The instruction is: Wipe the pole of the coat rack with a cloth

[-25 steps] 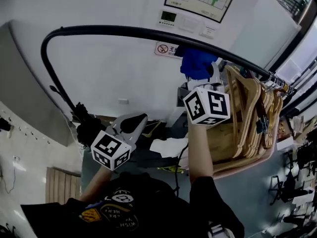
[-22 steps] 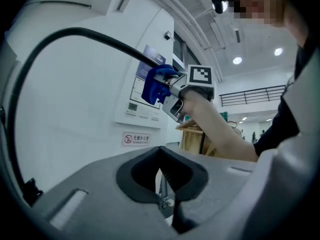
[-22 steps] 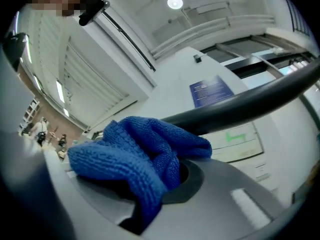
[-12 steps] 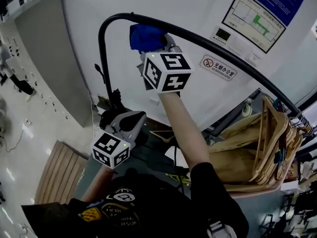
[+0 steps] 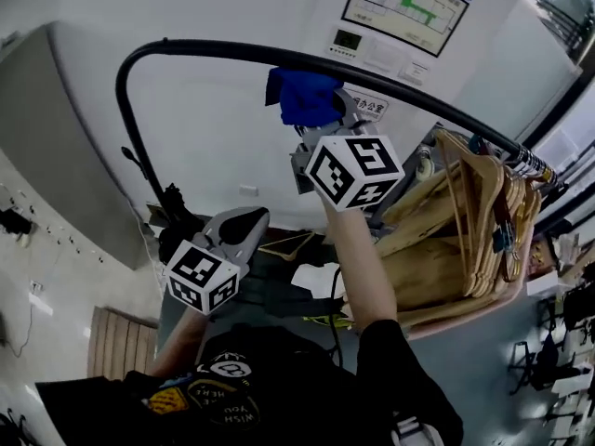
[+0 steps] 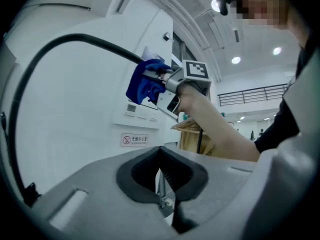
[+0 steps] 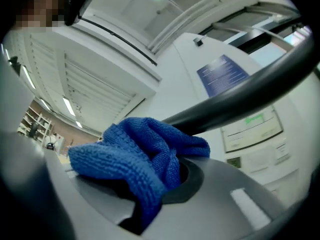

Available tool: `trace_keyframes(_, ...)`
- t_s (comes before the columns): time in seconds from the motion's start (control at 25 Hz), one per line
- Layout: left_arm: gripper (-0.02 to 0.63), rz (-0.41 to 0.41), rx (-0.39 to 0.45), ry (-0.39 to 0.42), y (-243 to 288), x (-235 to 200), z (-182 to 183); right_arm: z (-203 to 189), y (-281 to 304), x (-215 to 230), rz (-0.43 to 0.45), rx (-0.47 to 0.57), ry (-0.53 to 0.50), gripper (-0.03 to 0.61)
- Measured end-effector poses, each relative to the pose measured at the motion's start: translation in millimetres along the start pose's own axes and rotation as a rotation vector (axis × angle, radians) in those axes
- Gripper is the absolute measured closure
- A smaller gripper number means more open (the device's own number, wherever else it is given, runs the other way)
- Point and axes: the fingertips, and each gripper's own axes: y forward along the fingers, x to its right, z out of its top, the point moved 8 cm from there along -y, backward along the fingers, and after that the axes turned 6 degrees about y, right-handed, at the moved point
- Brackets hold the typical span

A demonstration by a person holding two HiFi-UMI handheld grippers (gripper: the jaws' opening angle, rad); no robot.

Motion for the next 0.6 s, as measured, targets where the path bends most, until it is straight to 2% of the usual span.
trace_keyframes(0.2, 0.612, -0.215, -0.004, 0.02, 59, 46, 1, 40, -104, 81, -0.239, 0.027, -0.056, 0.551)
trace_keyframes(0.36, 0.612, -0.388, -0.002, 0.038, 89, 90, 6, 73, -183, 143, -0.503, 0.059, -0.091, 0.551)
trace_keyframes(0.48, 0.612, -0.459, -0.008, 0.044, 99, 110, 6, 89, -223, 173, -0.64, 0.1, -0.06, 0.549)
trace_keyframes(0.6, 0.612, -0.466, -0.02, 0.045, 102, 115, 2, 90, -231, 176, -0.679, 0.132, -0.056, 0.553)
